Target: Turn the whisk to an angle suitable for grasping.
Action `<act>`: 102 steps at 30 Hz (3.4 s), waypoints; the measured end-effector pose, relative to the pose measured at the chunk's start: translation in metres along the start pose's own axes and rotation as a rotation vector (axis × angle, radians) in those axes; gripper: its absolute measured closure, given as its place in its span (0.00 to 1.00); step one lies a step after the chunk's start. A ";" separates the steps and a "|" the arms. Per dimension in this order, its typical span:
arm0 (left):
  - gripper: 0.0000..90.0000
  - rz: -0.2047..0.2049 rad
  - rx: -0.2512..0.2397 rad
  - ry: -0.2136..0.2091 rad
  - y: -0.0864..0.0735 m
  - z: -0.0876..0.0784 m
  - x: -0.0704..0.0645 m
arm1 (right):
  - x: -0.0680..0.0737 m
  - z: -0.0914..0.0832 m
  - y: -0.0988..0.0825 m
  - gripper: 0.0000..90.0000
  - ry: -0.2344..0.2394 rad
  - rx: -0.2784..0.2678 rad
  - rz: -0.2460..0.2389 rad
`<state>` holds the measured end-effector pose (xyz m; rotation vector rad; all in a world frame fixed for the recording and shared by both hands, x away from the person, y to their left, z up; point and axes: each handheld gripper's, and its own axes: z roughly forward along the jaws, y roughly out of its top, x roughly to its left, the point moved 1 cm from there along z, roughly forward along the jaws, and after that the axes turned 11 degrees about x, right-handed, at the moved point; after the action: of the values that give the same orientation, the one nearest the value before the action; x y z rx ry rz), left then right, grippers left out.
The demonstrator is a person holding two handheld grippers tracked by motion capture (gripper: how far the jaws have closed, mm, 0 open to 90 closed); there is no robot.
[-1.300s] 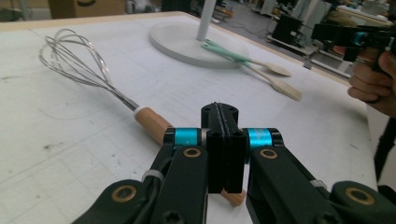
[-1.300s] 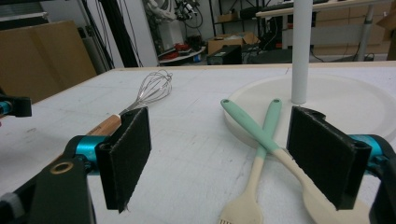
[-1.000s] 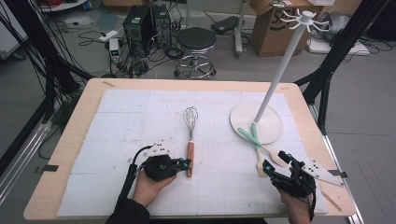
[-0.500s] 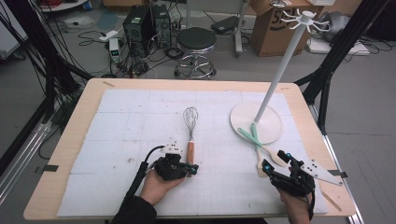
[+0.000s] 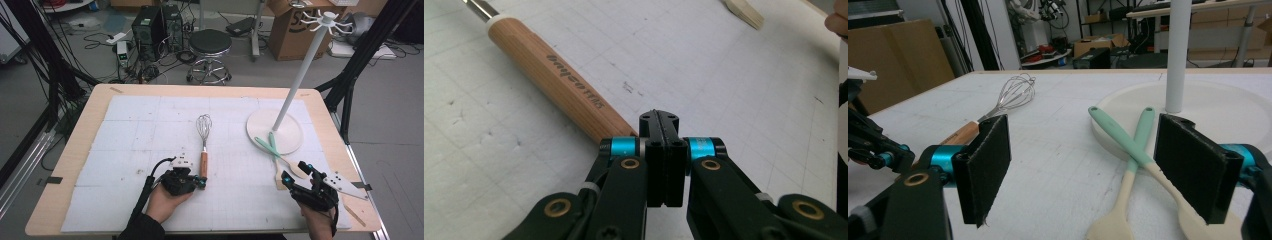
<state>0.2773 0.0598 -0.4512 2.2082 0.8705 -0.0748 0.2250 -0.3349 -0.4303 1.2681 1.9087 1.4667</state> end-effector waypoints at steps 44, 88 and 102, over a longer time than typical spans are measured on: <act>1.00 -0.023 -0.075 -0.010 0.009 0.015 -0.023 | 0.000 0.000 0.000 0.24 -0.004 0.005 -0.003; 1.00 -0.146 -0.035 0.312 -0.045 -0.049 0.038 | -0.001 -0.002 -0.001 0.24 -0.015 -0.001 -0.001; 1.00 -0.264 -0.108 0.405 -0.054 -0.071 0.075 | 0.000 0.000 -0.001 0.24 -0.013 0.006 -0.004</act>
<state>0.2873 0.1758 -0.4567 2.0264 1.3523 0.2974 0.2245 -0.3355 -0.4312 1.2723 1.9072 1.4483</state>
